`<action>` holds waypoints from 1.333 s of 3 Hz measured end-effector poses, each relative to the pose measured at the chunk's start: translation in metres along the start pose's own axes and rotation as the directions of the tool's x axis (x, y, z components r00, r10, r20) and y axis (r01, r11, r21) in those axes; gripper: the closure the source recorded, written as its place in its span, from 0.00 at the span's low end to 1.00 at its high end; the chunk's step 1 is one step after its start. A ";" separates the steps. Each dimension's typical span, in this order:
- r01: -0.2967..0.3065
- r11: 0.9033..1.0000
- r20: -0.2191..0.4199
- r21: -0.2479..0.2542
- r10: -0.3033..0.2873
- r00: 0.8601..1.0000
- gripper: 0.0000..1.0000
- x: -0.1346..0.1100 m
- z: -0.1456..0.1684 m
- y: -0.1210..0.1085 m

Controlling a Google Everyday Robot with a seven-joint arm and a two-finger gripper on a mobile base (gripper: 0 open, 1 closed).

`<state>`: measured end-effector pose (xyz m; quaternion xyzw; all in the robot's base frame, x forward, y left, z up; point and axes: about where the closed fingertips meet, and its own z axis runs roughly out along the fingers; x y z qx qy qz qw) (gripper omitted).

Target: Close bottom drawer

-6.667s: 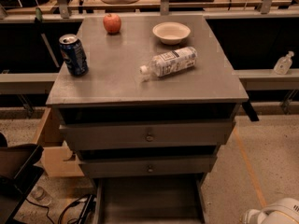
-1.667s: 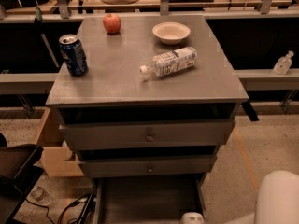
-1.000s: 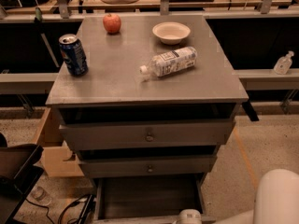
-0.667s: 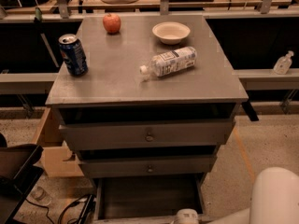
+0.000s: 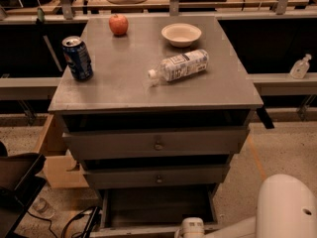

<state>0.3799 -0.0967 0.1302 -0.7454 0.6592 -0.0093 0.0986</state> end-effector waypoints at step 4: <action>0.053 0.996 0.000 0.075 -0.053 0.999 1.00 0.001 0.015 -0.080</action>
Offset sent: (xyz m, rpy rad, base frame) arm 0.2539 0.0235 -0.0044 0.0184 -0.2401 0.1268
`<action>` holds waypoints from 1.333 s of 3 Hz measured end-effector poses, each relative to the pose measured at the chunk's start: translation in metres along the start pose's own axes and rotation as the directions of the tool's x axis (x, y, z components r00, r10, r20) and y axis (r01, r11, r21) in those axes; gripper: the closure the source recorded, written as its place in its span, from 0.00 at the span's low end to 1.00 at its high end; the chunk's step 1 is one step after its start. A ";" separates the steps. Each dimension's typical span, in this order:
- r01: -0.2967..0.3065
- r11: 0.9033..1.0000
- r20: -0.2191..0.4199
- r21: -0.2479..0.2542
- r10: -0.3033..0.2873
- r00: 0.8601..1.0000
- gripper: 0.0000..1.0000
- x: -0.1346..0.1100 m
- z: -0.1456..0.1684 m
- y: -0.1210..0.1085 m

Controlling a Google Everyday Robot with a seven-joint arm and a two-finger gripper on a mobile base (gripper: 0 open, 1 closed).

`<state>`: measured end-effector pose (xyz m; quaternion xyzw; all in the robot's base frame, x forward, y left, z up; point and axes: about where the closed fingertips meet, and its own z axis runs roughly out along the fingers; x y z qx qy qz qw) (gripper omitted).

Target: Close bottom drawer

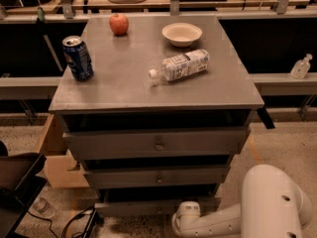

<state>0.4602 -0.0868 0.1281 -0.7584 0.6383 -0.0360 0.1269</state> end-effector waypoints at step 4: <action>0.112 0.989 -0.017 0.100 -0.111 0.994 1.00 -0.003 0.020 -0.099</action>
Offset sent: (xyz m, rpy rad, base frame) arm 0.2211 0.0349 -0.0131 0.0182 -0.1705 0.1485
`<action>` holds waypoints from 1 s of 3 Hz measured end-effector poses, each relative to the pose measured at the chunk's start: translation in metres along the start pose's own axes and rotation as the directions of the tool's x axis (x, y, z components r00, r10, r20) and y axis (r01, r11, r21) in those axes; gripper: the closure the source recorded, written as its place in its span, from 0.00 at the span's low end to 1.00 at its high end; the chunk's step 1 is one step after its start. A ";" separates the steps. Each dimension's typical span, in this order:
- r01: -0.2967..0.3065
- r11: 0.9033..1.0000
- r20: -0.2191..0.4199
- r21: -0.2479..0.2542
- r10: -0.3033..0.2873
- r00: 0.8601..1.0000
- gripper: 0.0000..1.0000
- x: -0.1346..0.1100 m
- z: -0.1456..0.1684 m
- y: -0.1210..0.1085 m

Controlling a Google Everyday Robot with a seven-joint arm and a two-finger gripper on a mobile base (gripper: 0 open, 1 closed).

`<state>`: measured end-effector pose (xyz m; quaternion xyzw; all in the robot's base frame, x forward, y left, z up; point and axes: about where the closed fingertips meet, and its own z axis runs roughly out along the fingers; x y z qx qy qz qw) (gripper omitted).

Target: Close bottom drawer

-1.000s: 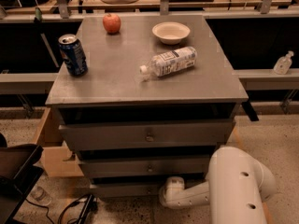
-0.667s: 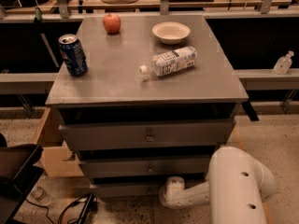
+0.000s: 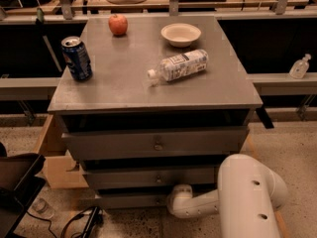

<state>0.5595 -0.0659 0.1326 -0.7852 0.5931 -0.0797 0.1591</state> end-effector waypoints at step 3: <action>0.025 0.999 0.029 -0.028 -0.024 0.999 1.00 0.001 -0.006 0.003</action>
Offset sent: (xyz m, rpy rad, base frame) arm 0.0415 0.0096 0.0077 -0.0313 -0.0401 0.0844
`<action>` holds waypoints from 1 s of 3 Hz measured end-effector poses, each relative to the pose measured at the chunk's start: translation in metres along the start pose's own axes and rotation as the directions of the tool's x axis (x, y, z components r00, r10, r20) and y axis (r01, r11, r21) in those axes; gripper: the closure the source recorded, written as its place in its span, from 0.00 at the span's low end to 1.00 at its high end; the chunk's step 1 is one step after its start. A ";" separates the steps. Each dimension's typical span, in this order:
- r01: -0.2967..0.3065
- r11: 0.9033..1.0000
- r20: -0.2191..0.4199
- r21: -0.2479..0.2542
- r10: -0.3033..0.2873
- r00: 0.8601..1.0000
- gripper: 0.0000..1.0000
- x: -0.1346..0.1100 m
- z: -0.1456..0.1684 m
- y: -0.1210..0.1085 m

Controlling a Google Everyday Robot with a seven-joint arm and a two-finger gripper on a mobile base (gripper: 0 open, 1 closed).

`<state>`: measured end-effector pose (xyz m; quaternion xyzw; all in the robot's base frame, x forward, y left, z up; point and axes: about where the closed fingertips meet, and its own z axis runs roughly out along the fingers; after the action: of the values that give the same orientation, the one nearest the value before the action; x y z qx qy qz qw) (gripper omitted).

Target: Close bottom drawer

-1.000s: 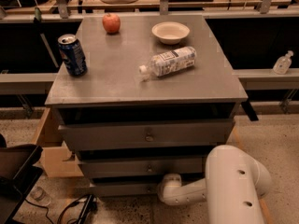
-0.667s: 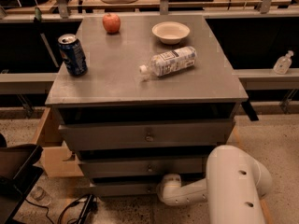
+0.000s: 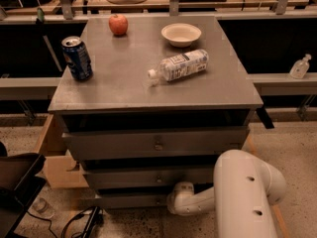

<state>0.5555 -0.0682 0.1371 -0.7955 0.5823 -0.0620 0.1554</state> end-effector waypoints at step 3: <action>0.029 0.998 0.052 -0.047 -0.027 0.998 1.00 0.013 -0.034 0.014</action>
Offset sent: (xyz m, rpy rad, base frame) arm -0.0546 -0.1670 0.1470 0.2884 0.4299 -0.0957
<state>0.5375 -0.0897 0.1634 -0.8084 0.5683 -0.0298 0.1504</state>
